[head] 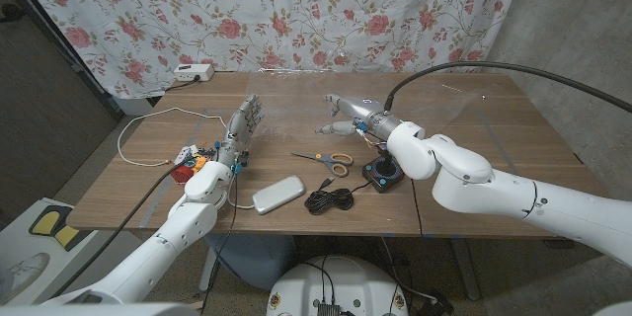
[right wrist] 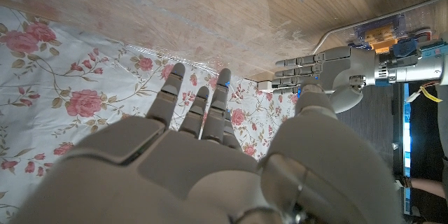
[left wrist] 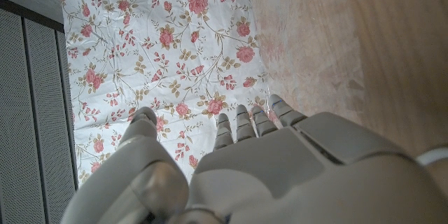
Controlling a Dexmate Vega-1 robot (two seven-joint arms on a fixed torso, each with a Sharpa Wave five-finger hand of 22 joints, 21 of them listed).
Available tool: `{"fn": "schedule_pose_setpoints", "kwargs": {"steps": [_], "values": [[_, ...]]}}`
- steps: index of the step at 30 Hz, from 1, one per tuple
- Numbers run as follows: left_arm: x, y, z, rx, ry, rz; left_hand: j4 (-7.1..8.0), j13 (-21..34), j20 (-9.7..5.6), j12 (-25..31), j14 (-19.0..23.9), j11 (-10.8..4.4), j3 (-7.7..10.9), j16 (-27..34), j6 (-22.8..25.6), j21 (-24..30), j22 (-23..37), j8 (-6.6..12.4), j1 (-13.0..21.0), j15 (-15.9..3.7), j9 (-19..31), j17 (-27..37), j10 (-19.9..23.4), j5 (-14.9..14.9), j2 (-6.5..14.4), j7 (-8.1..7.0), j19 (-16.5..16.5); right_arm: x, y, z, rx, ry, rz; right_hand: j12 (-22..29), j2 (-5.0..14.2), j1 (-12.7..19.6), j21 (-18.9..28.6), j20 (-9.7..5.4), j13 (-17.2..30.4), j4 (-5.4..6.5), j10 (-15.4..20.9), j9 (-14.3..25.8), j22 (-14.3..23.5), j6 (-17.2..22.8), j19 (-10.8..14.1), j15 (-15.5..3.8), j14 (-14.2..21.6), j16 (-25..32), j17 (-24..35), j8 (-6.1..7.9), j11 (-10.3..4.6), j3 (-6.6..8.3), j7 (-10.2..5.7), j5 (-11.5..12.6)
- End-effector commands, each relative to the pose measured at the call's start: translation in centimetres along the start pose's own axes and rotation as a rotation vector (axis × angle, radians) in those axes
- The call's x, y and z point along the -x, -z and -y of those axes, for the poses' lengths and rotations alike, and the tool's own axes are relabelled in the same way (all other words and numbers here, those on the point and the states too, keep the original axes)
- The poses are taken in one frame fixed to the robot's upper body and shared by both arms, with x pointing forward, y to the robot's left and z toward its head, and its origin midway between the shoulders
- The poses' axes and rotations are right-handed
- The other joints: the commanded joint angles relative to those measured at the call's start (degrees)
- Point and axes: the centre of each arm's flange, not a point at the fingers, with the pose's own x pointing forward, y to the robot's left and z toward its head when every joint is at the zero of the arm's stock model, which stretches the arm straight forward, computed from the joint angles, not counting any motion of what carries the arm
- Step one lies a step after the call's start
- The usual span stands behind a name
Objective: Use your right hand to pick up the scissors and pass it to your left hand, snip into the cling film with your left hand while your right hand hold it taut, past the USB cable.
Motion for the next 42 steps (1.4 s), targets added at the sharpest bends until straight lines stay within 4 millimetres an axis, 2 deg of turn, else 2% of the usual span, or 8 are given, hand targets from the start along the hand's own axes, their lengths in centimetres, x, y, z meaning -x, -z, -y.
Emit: {"fn": "schedule_pose_setpoints", "kwargs": {"steps": [1, 19, 23, 28, 39, 42], "values": [[0.2, 0.1, -0.1, 0.006, 0.008, 0.005, -0.16, 0.16, 0.22, 0.14, 0.12, -0.04, -0.35, 0.49, -0.3, -0.2, 0.21, -0.01, -0.27, -0.14, 0.12, 0.09, 0.2, 0.11, -0.23, -0.03, 0.26, -0.4, -0.8, -0.5, 0.025, -0.019, -0.015, 0.32, -0.11, 0.7, -0.16, 0.03, 0.11, 0.15, 0.71, 0.05, 0.14, -0.27, -0.37, 0.37, 0.06, -0.13, 0.09, -0.2, 0.19, 0.51, 0.46, 0.21], [0.6, -0.2, -0.3, 0.01, 0.005, 0.011, -0.06, 0.15, 0.33, 0.03, -0.01, 0.05, -0.74, 0.43, -0.6, -0.6, 0.23, -0.08, -0.77, 0.04, 0.11, 0.13, 0.02, 0.1, -0.7, 0.08, 0.38, -1.3, -1.1, -1.7, 0.074, -0.079, -0.023, -0.83, 0.2, 1.43, -0.44, 0.33, 0.34, 0.15, -1.35, 0.0, 0.15, -1.94, -1.75, 0.3, -1.6, -0.85, 0.13, -0.74, 0.12, 0.76, -0.11, 0.21], [0.5, -0.3, -0.2, 0.013, 0.004, 0.016, -0.03, 0.15, 0.34, 0.06, 0.02, 0.1, -0.79, 0.44, -0.64, -0.7, 0.24, -0.08, -0.85, 0.05, 0.11, 0.14, 0.1, 0.12, -0.74, 0.07, 0.43, -1.5, -1.1, -1.8, 0.08, -0.098, -0.021, -1.68, 0.48, 2.24, -0.39, 0.97, 0.5, -0.01, -3.22, -0.01, 0.11, -3.46, -1.95, 1.54, -2.93, -1.42, 0.15, -1.14, 1.22, 1.09, 0.13, 0.24], [0.3, -0.2, 0.1, 0.014, 0.012, 0.015, -0.01, 0.15, 0.39, 0.09, 0.04, 0.09, -0.83, 0.44, -0.55, -0.82, 0.24, -0.02, -0.91, -0.02, 0.11, 0.14, 0.22, 0.14, -0.74, 0.12, 0.5, -1.7, -1.2, -2.0, 0.099, -0.115, -0.024, -1.91, 0.84, 3.24, -0.45, 1.44, 0.61, -0.29, -3.63, -0.01, 0.09, -4.31, -2.3, 1.89, -3.19, -1.51, 0.18, -1.27, 0.95, 1.54, 0.1, 0.26], [0.4, 0.0, 0.2, 0.018, 0.012, 0.011, -0.01, 0.15, 0.38, 0.15, 0.17, -0.07, -0.83, 0.47, -0.3, -1.08, 0.25, 0.09, -0.94, -0.15, 0.11, 0.13, 0.44, 0.19, -0.68, 0.01, 0.62, -2.0, -1.2, -2.9, 0.123, -0.126, -0.032, -2.18, 1.39, 5.77, -0.46, 1.12, 0.77, -1.02, -4.08, -0.02, 0.05, -5.27, -2.7, 1.79, -3.77, -1.74, 0.19, -1.22, 0.8, 2.62, 0.13, 0.41], [0.4, 0.0, 0.2, 0.013, 0.017, 0.016, -0.01, 0.15, 0.36, 0.14, 0.15, -0.07, -0.83, 0.45, -0.28, -1.15, 0.25, 0.1, -0.94, -0.16, 0.11, 0.12, 0.41, 0.19, -0.66, 0.0, 0.64, -1.9, -1.2, -3.0, 0.128, -0.119, -0.034, -1.93, 2.03, 8.84, -0.41, 0.81, 0.94, -1.53, -3.23, -0.03, 0.04, -5.22, -2.97, 1.14, -3.54, -1.64, 0.19, -0.82, -0.72, 3.95, -0.15, 0.41]]}}
